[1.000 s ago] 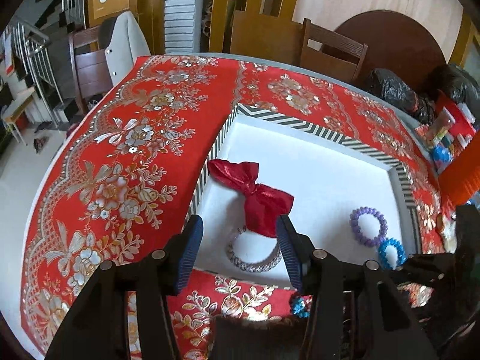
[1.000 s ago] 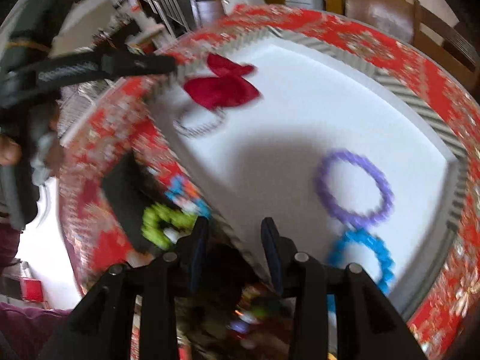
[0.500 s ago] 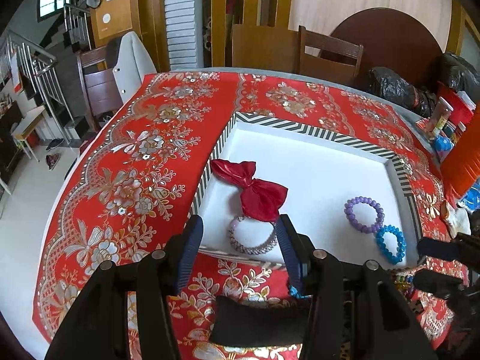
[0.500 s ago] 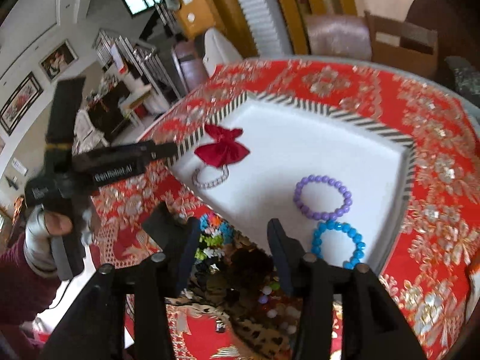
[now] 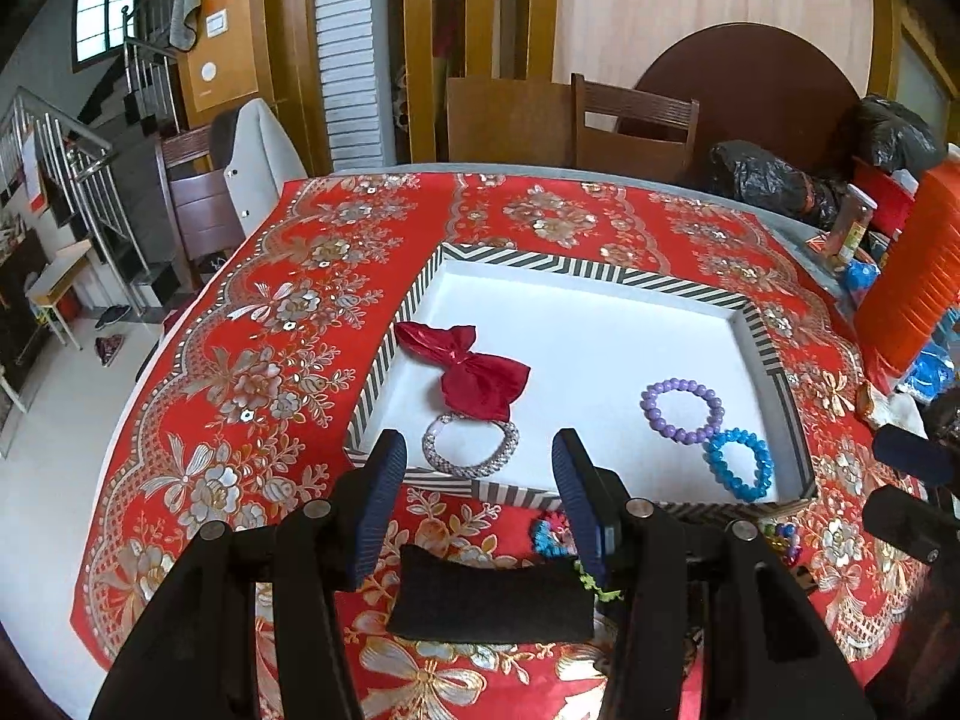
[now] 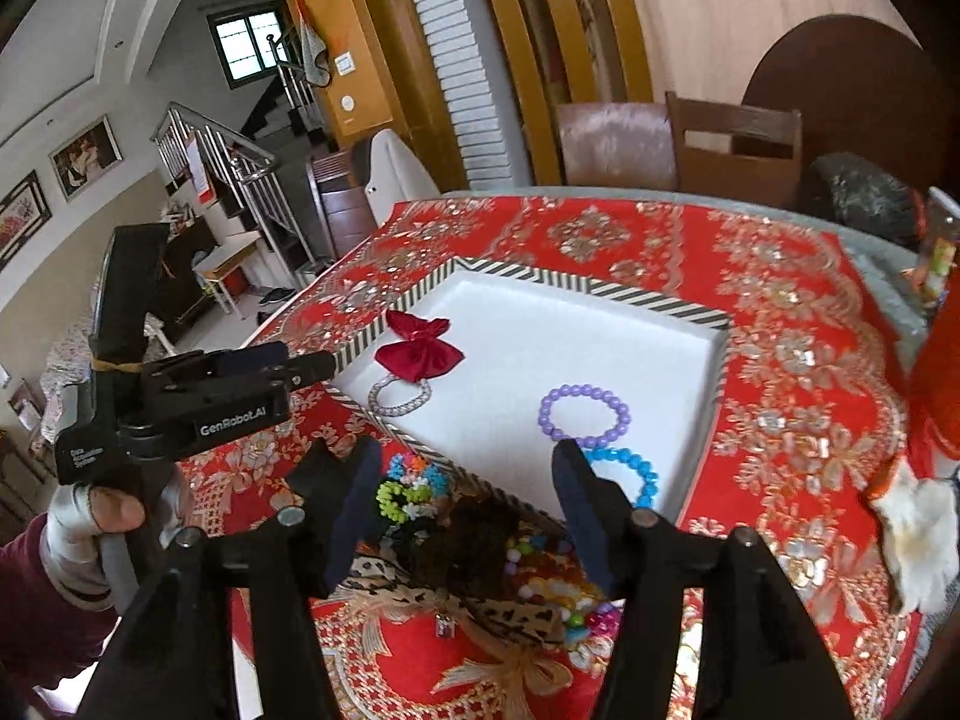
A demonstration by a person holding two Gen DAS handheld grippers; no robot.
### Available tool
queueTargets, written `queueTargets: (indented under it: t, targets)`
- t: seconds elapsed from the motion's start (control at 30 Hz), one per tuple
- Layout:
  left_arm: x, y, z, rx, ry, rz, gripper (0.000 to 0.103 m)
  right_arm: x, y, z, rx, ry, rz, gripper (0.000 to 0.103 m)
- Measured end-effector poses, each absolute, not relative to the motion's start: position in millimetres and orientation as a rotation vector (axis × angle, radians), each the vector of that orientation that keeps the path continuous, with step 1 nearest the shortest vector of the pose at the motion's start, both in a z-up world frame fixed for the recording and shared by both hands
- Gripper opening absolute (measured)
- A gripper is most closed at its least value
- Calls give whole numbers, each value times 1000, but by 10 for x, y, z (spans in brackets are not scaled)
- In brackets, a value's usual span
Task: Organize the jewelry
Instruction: 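Lift both open tools out of the tray, then grasp the black velvet pouch with the left tool while the right tool grasps the leopard-print bow clip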
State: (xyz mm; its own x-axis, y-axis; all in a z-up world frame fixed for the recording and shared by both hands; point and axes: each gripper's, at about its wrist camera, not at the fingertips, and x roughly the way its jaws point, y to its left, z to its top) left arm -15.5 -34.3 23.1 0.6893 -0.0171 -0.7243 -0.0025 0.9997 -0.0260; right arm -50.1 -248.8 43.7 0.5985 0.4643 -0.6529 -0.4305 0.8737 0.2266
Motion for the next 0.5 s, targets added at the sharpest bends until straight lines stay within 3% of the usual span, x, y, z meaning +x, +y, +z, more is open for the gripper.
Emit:
queueTargets:
  t: [0.5]
  targets:
    - [-341, -309, 153, -114, 890, -107, 62, -667, -2974, 263, 79, 836, 430, 64]
